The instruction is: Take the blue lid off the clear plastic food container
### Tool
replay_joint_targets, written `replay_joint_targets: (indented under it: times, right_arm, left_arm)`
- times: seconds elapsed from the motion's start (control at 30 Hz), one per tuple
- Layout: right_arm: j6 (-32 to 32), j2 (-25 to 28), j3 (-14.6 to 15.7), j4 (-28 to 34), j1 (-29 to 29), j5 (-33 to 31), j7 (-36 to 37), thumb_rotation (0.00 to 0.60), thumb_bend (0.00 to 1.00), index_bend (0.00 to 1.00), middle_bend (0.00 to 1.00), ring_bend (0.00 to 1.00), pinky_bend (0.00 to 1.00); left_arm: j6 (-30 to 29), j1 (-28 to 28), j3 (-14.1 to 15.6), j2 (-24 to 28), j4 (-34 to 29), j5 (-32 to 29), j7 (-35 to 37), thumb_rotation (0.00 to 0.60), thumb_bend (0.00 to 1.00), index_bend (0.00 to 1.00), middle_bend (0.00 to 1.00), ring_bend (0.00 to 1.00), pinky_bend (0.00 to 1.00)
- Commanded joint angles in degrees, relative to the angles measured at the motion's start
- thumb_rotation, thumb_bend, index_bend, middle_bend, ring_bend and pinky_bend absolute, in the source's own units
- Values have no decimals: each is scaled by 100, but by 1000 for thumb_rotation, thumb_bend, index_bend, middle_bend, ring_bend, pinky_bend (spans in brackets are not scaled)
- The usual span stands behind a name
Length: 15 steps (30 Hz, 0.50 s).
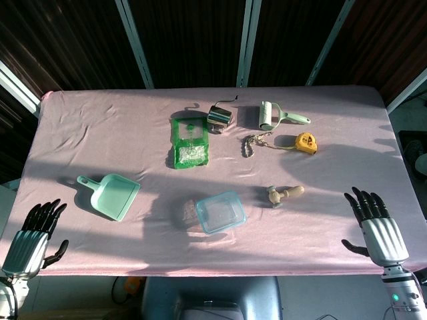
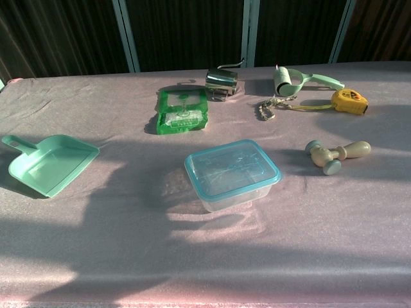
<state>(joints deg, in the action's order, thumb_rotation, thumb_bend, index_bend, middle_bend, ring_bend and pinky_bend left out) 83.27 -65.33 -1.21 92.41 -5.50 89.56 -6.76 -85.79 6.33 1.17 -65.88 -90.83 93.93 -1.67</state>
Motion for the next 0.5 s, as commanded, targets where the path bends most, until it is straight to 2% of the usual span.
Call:
replay_joint_targets:
  times: [0.03, 0.13, 0.3, 0.5]
  right_arm:
    - [-10, -11, 17, -19, 3, 13, 10, 600, 125, 0, 0, 0, 0]
    - [-30, -21, 26, -23, -3, 17, -11, 600, 126, 0, 0, 0, 0]
    - [-227, -20, 17, 25, -107, -25, -117, 600, 125, 0, 0, 0, 0]
    - [-572, 37, -30, 159, -332, -81, -155, 600, 126, 0, 0, 0, 0]
  left_arm:
    - [-25, 9, 67, -117, 128, 173, 123, 600, 329, 0, 0, 0, 0]
    - [67, 160, 130, -233, 197, 427, 433, 600, 313, 0, 0, 0, 0]
    - [339, 770, 217, -830, 442, 1160, 1655, 600, 291, 0, 0, 0, 0]
    - [1367, 1465, 85, -1528, 254, 959, 1874, 600, 290, 0, 0, 0, 0]
